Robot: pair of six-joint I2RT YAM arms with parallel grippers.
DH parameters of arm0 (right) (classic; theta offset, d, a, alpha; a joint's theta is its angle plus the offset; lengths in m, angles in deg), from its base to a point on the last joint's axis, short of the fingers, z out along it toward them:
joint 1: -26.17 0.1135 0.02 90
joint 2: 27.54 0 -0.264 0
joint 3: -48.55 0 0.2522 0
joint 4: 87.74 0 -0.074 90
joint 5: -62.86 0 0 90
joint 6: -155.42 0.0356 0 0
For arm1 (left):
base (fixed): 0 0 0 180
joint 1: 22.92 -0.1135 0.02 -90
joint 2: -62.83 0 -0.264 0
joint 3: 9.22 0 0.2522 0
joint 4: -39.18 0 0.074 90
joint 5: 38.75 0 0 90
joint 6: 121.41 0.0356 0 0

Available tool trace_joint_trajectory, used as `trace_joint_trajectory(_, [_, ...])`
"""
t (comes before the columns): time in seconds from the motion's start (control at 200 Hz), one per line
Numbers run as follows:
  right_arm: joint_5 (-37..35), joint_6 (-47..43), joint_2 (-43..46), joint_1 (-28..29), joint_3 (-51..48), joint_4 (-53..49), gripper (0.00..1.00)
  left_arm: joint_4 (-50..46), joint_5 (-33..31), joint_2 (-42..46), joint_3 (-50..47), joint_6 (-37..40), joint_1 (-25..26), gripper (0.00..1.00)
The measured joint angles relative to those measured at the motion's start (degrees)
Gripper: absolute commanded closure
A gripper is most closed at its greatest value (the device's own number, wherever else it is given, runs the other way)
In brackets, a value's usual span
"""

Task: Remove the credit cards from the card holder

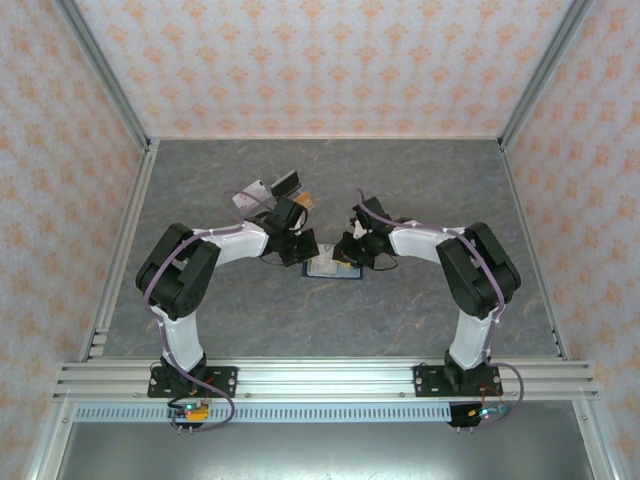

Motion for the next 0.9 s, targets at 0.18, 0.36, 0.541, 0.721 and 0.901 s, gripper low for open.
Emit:
trace_joint_trajectory(0.18, [0.44, 0.63, 0.0, 0.0, 0.0, 1.14, 0.81, 0.0, -0.17, 0.0, -0.02, 0.0, 0.0, 0.99])
trace_joint_trajectory(0.36, [0.85, 1.11, -0.02, -0.02, 0.0, 1.9, 0.81, 0.0, -0.2, 0.0, -0.02, 0.0, 0.0, 0.99])
trace_joint_trajectory(0.541, [0.85, 1.36, -0.66, -0.02, 0.0, 2.14, 0.79, 0.0, -0.37, 0.0, -0.02, 0.0, 0.0, 0.99])
trace_joint_trajectory(0.721, [1.92, 1.51, -1.53, -0.13, 0.02, 2.91, 0.79, 0.02, -0.37, 0.0, -0.02, -0.02, 0.0, 1.0])
trace_joint_trajectory(0.901, [2.56, 1.84, -1.73, -0.37, 0.02, 3.17, 0.91, 0.0, -0.46, 0.0, -0.02, -0.02, 0.0, 1.0])
